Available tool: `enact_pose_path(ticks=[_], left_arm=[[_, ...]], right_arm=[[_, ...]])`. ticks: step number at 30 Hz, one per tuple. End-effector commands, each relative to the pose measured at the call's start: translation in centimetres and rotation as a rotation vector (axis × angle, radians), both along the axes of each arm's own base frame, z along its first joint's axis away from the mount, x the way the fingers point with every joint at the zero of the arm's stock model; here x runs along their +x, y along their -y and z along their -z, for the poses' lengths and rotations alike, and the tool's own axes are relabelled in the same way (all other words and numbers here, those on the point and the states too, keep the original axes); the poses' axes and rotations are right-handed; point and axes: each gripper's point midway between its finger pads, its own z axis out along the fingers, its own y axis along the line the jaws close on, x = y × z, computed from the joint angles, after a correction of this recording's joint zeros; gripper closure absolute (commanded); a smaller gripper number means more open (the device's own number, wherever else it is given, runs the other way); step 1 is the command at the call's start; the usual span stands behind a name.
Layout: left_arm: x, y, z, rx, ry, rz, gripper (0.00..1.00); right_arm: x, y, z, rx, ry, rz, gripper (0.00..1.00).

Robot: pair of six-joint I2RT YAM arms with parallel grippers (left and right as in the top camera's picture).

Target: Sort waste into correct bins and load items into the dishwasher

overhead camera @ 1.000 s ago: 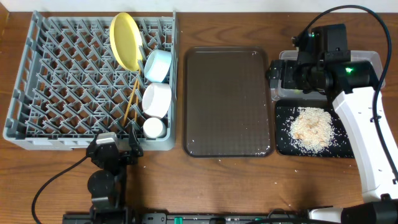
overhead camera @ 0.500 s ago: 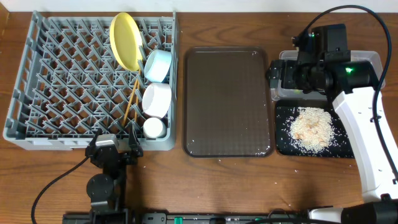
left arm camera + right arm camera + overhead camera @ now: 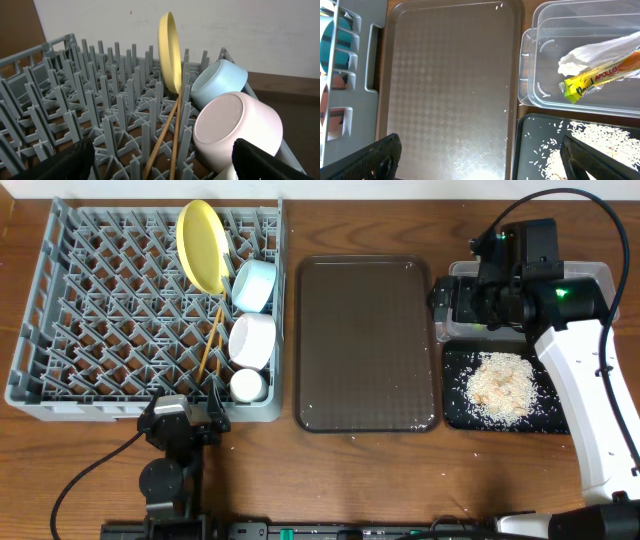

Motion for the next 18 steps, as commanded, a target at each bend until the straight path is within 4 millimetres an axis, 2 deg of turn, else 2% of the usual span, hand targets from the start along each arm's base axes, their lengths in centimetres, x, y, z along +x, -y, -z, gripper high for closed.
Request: enact_pose_path(ticks=[1, 7, 11, 15, 18], left_arm=[[-0.2, -0.3, 1.7, 0.003, -0.060, -0.015, 0.12], [-0.2, -0.3, 1.7, 0.003, -0.059, -0.015, 0.12], [-0.2, -0.3, 1.7, 0.003, -0.060, -0.015, 0.12], [-0.2, -0.3, 1.7, 0.003, -0.060, -0.015, 0.12], [-0.2, -0.3, 1.7, 0.003, -0.060, -0.015, 0.12]], right_arm=[[0.0, 0.0, -0.3, 0.007, 0.008, 0.003, 0.01], [0.0, 0.2, -0.3, -0.008, 0.009, -0.005, 0.01], [0.4, 0.1, -0.4, -0.049, 0.051, -0.073, 0.01], [1.0, 0.0, -2.1, -0.096, 0.196, -0.150, 0.01], [0.8, 0.5, -3.5, -0.114, 0.329, -0.125, 0.01]])
